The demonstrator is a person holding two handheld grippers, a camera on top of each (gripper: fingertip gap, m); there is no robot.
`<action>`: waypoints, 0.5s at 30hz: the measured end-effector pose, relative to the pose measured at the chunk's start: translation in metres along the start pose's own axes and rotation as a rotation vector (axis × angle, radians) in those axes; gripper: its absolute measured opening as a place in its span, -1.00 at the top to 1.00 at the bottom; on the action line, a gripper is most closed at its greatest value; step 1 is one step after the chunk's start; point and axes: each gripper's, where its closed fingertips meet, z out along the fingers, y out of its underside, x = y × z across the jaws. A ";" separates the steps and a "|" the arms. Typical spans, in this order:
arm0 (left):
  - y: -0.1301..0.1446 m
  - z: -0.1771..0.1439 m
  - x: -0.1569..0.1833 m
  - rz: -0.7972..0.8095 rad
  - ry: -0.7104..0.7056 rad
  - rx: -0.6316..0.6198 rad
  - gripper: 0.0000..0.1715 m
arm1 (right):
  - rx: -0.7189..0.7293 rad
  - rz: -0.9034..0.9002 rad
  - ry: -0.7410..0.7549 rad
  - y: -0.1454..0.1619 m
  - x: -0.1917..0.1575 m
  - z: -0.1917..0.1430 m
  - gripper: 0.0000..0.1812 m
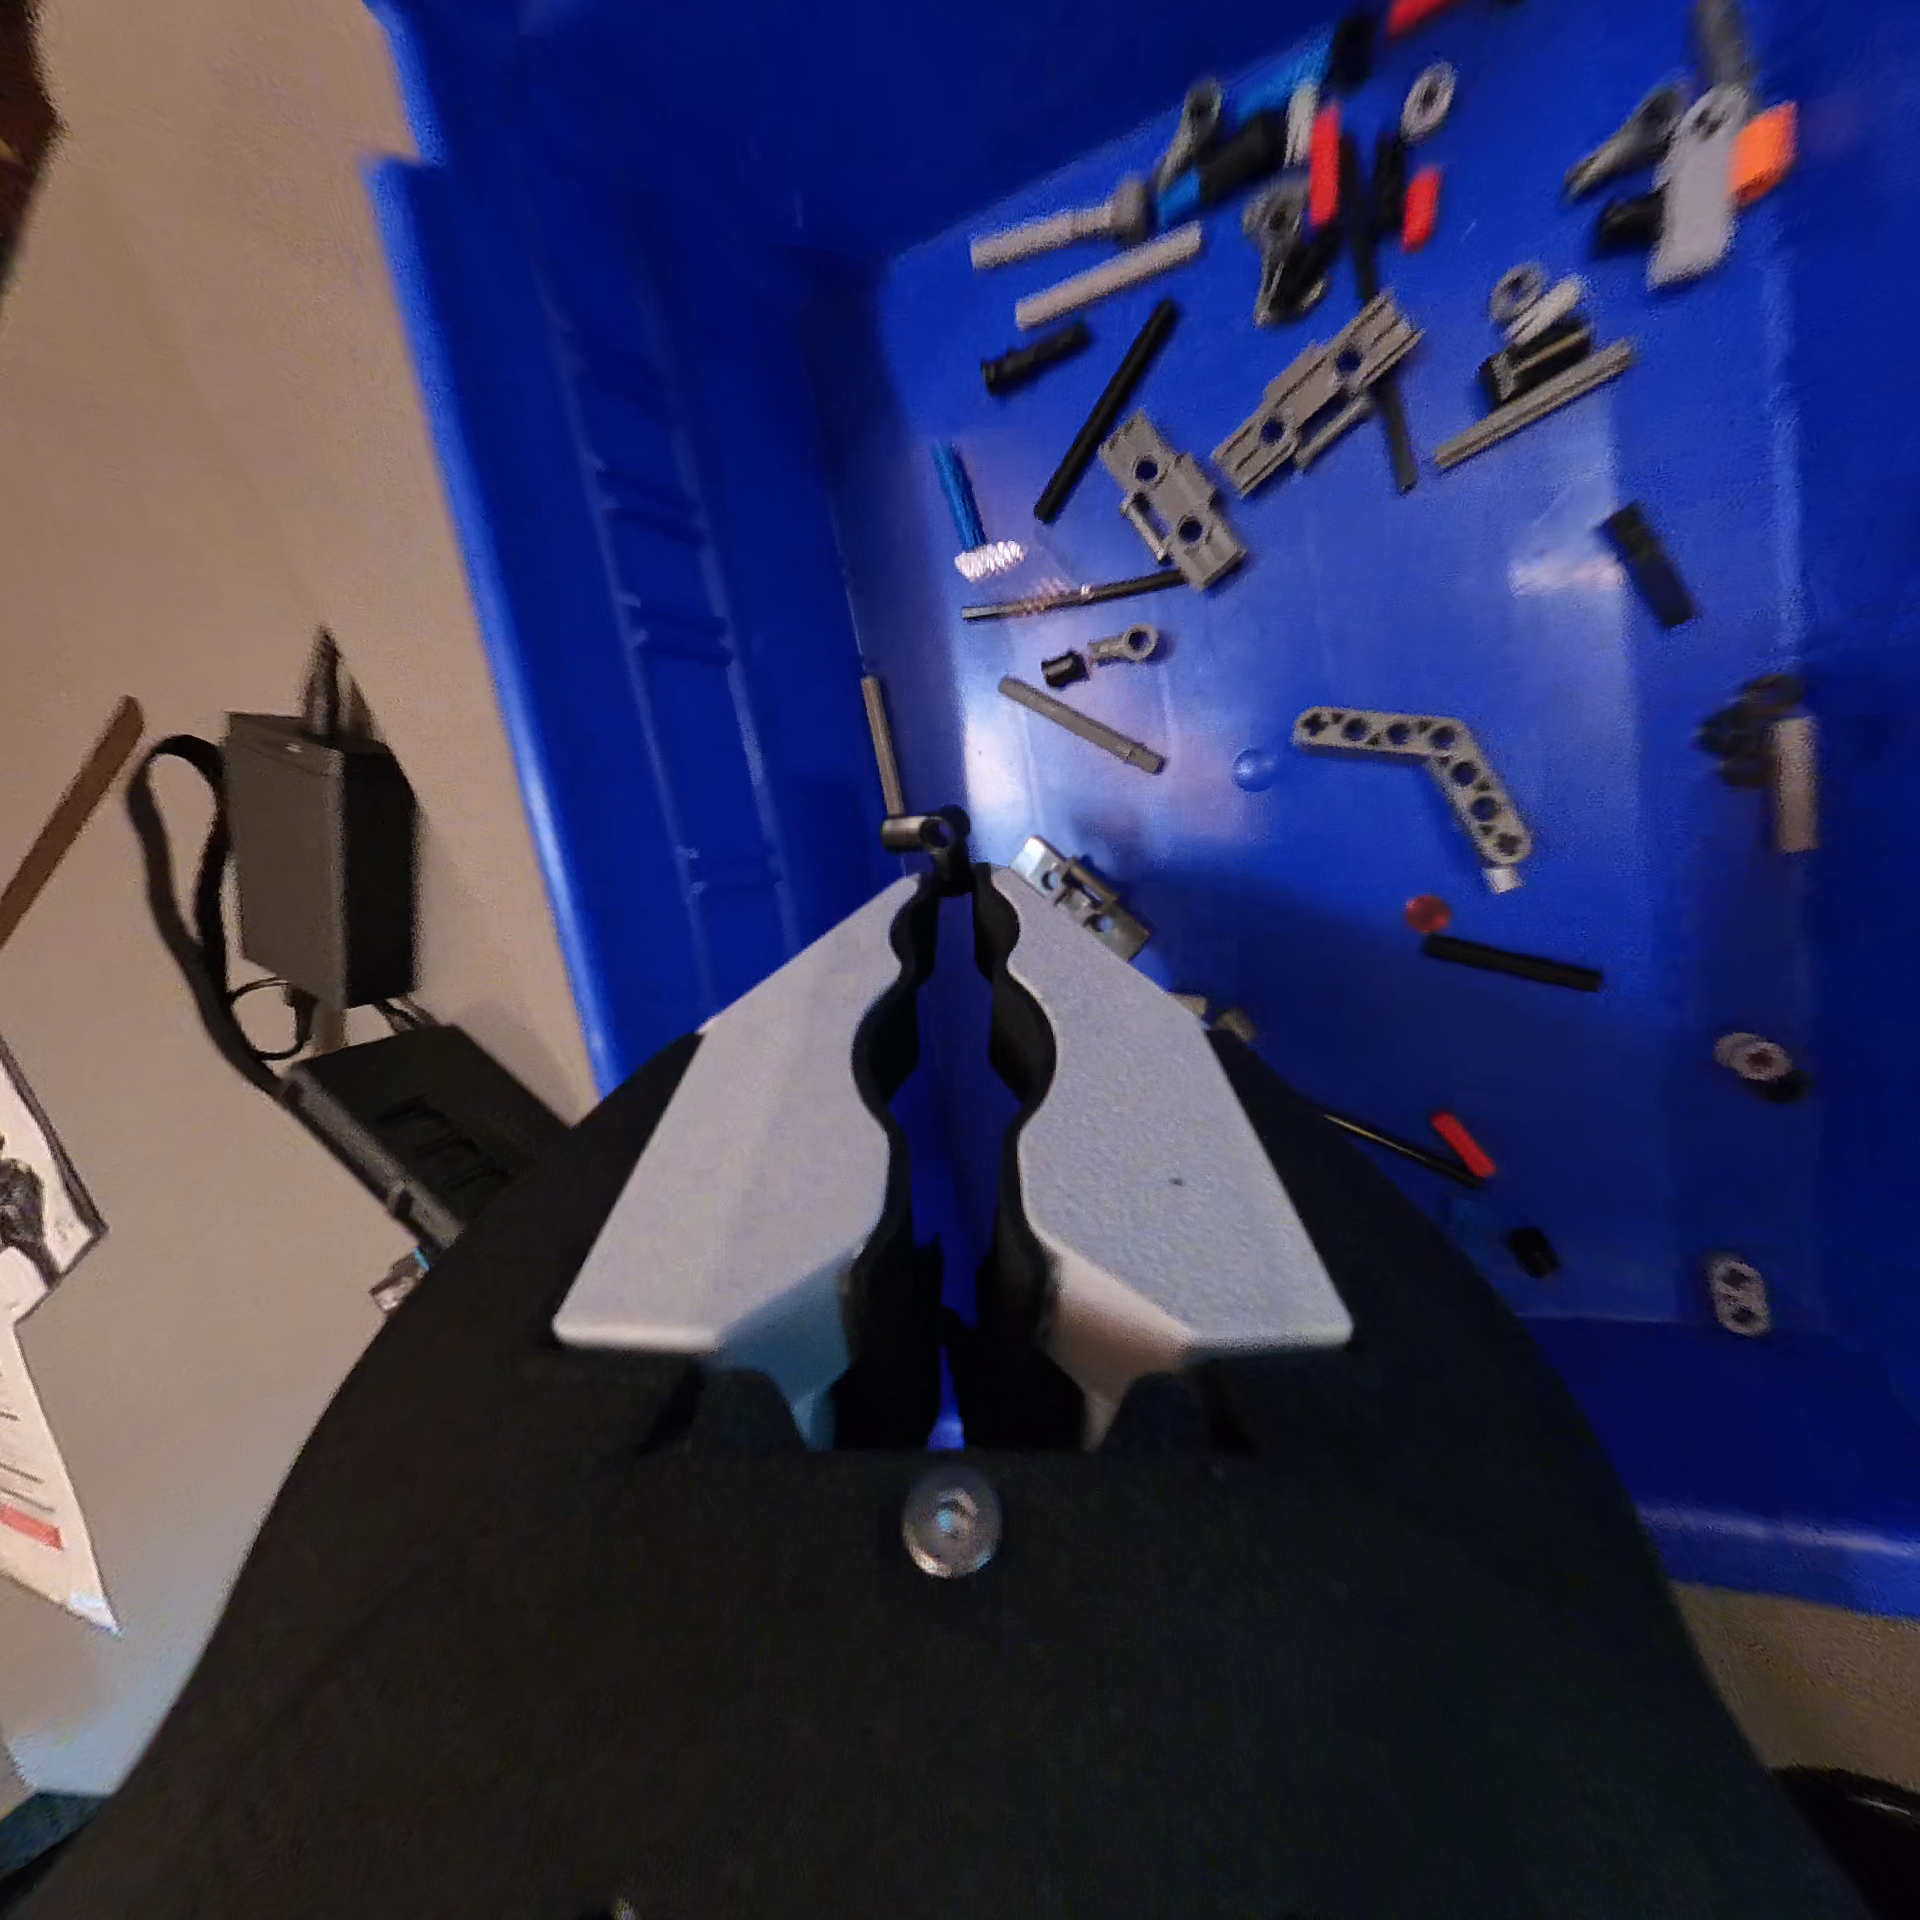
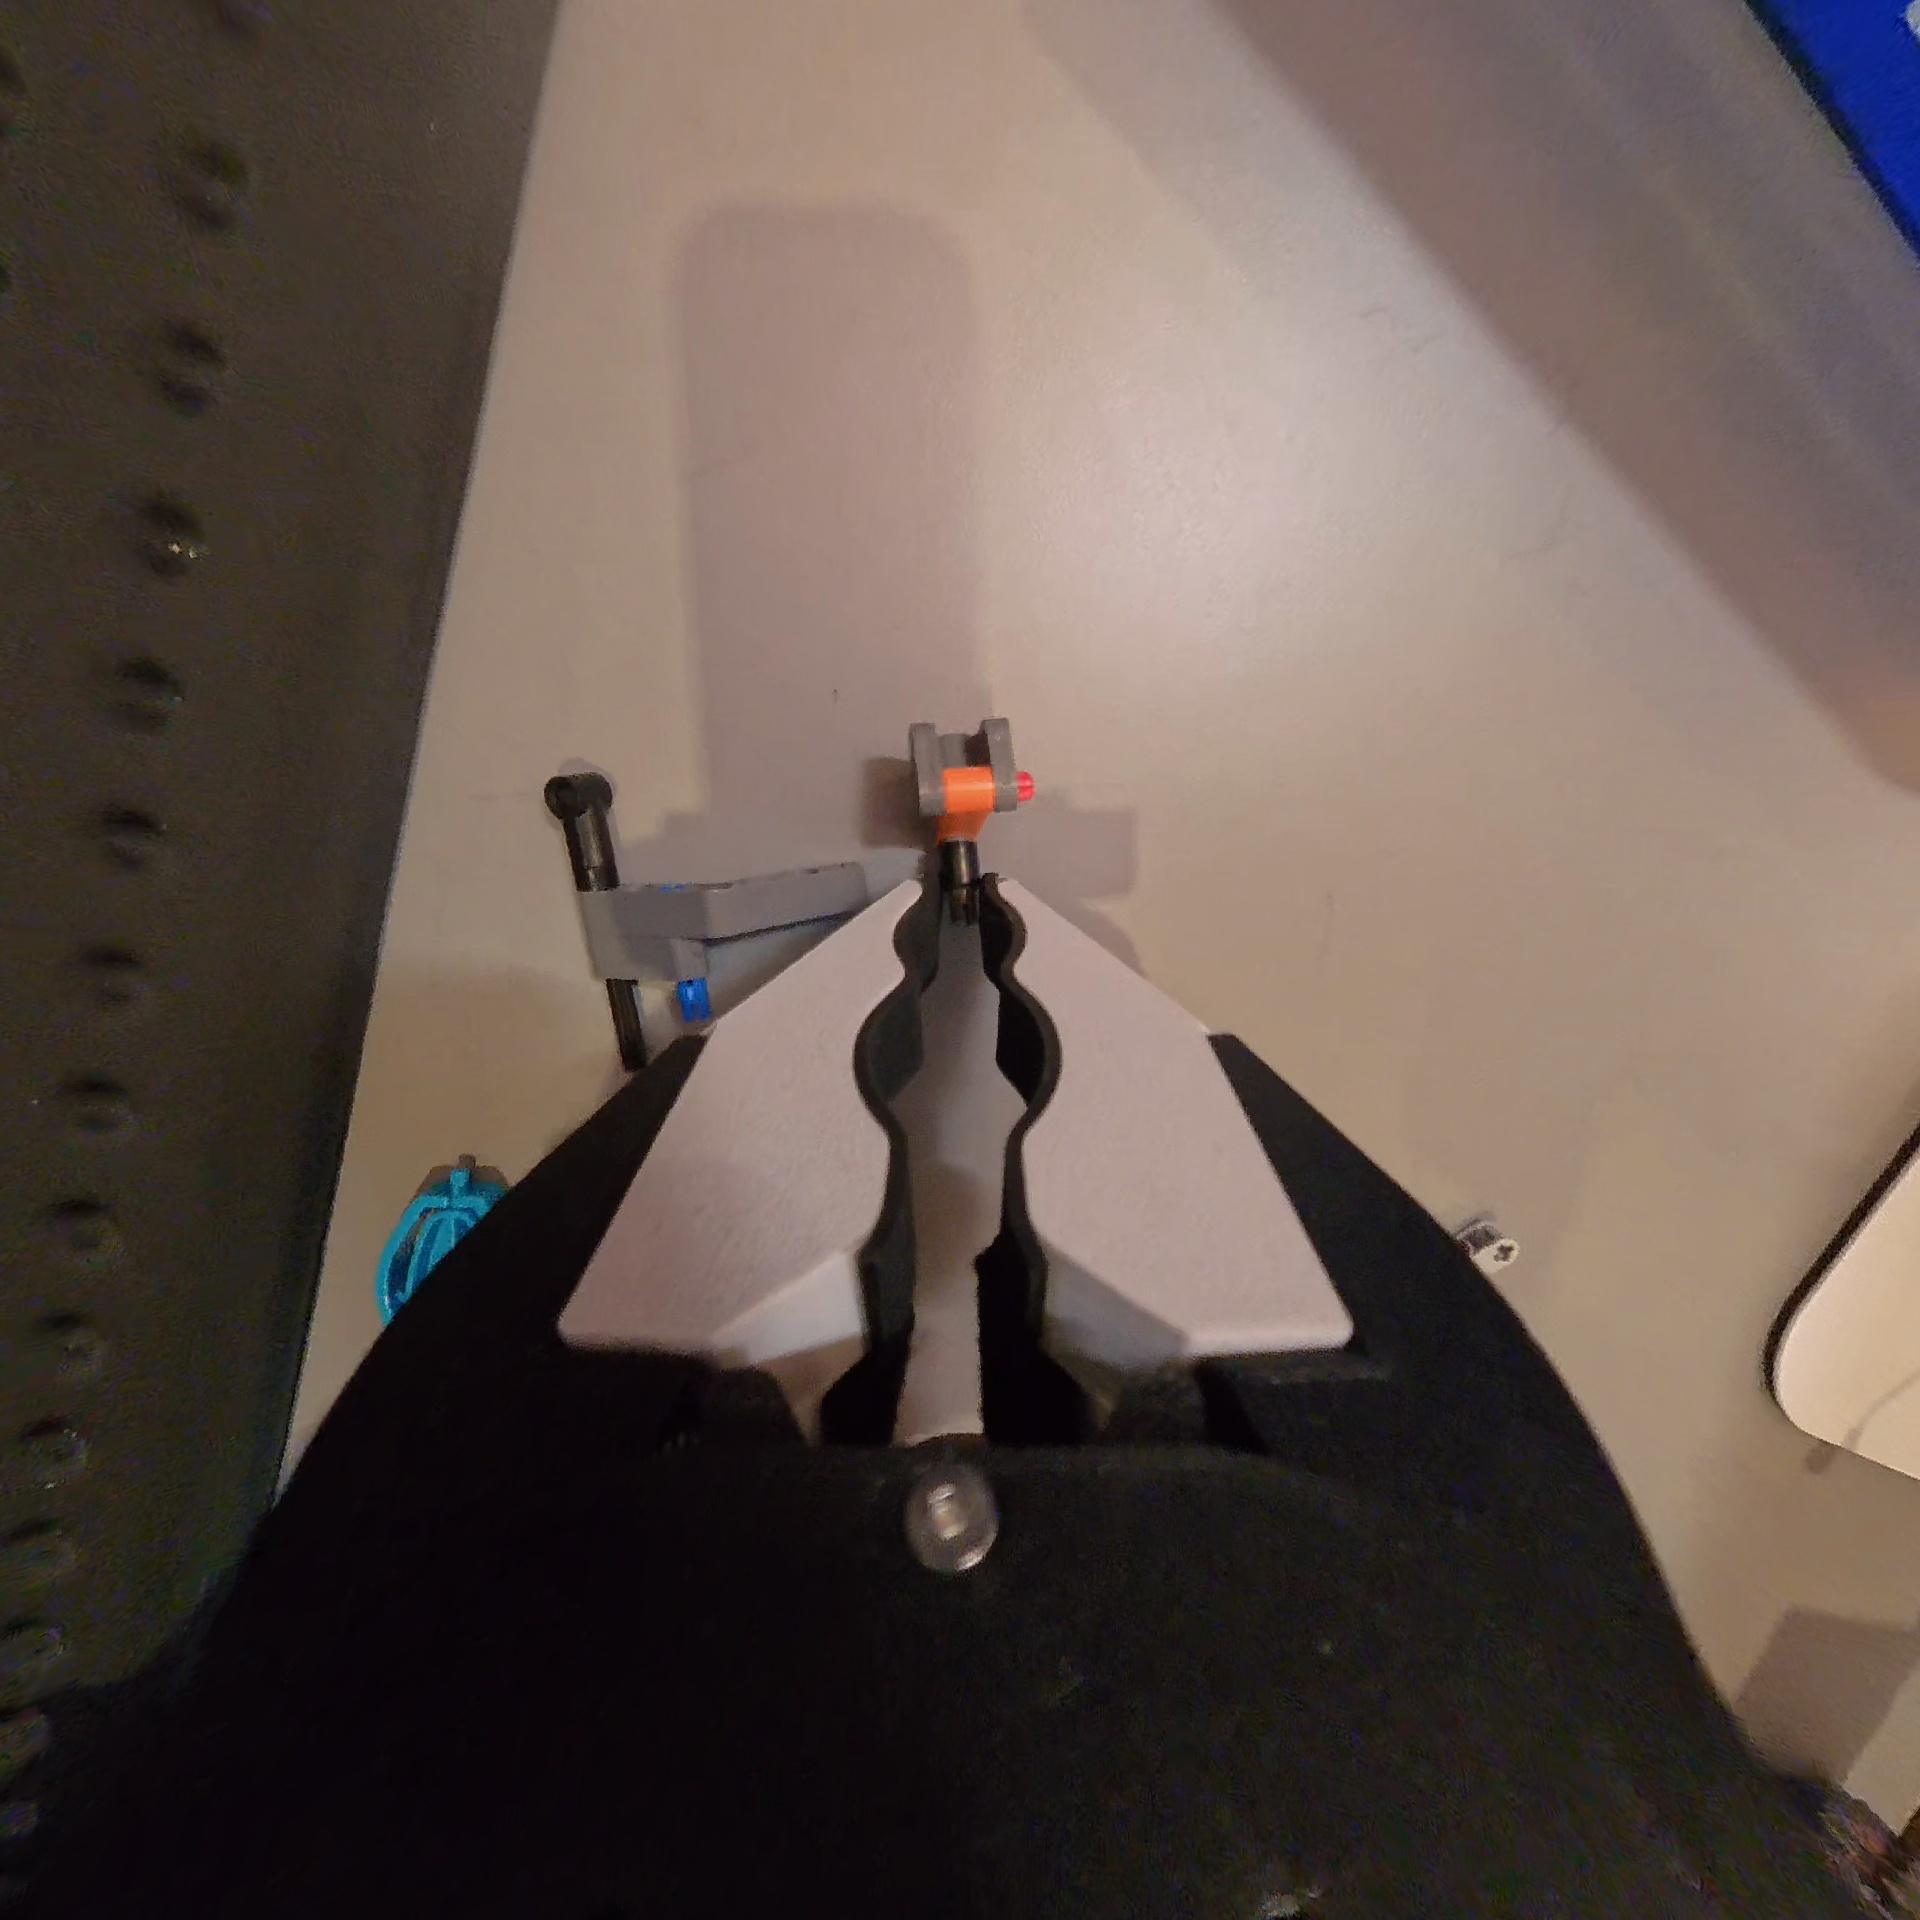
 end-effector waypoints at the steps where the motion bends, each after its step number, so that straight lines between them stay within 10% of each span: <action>1: -0.005 -0.011 0.001 -0.005 -0.004 0.031 0.94 | 0.002 -0.001 0.001 -0.001 0.000 0.000 0.95; 15: -0.080 -0.144 0.118 0.131 0.115 0.451 0.95 | 0.277 0.108 0.150 -0.017 0.027 -0.071 0.77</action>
